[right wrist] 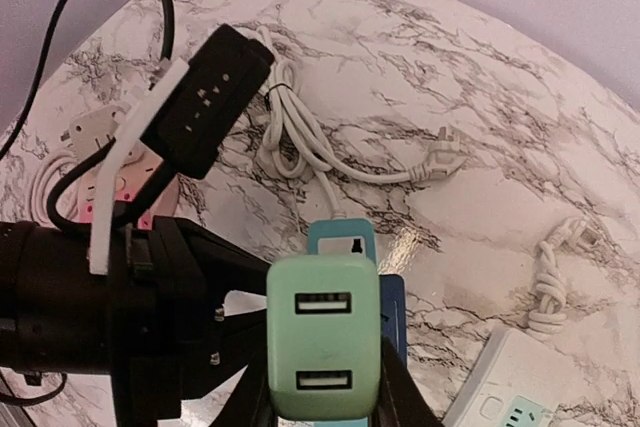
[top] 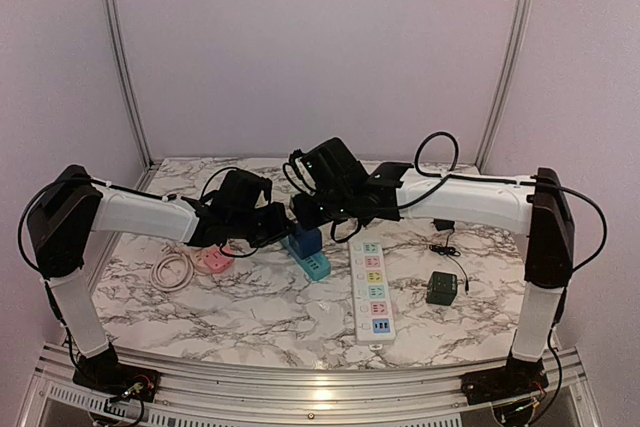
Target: Pull the plug off the socket
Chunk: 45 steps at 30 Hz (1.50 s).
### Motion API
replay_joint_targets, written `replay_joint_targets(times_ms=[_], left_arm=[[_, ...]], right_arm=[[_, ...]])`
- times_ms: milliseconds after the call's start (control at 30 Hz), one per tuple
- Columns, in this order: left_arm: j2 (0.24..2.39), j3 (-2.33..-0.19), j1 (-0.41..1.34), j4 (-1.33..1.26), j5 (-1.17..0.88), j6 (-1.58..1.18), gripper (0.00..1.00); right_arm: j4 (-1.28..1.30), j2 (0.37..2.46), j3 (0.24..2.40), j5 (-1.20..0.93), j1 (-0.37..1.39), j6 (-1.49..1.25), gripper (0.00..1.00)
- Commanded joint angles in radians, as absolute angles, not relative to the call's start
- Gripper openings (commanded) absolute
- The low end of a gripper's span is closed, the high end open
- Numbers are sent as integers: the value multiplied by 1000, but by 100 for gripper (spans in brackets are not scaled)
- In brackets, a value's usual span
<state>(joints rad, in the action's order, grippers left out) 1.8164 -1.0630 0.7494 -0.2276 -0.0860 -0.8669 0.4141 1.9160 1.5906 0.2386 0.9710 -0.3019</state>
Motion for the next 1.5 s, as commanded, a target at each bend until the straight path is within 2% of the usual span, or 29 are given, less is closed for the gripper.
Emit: replay_joint_targets(times_ms=[0, 433, 600, 967, 1167, 1467], left_arm=[[1885, -1022, 750, -28, -61, -847, 0], [1820, -1073, 754, -9, -71, -806, 0], [1763, -1146, 756, 55, -79, -749, 0], [1632, -1178, 756, 143, -64, -690, 0], [1572, -1134, 756, 150, -54, -693, 0], [1557, -1106, 756, 128, -50, -706, 0]], right_arm=[[390, 1886, 1639, 250, 1003, -308, 10], [315, 1735, 1439, 114, 795, -391, 8], [240, 1701, 1366, -17, 666, -445, 8], [64, 1785, 1296, -241, 407, -573, 8], [17, 1836, 1252, -295, 346, -617, 7], [-63, 1796, 1091, -306, 333, -630, 8]])
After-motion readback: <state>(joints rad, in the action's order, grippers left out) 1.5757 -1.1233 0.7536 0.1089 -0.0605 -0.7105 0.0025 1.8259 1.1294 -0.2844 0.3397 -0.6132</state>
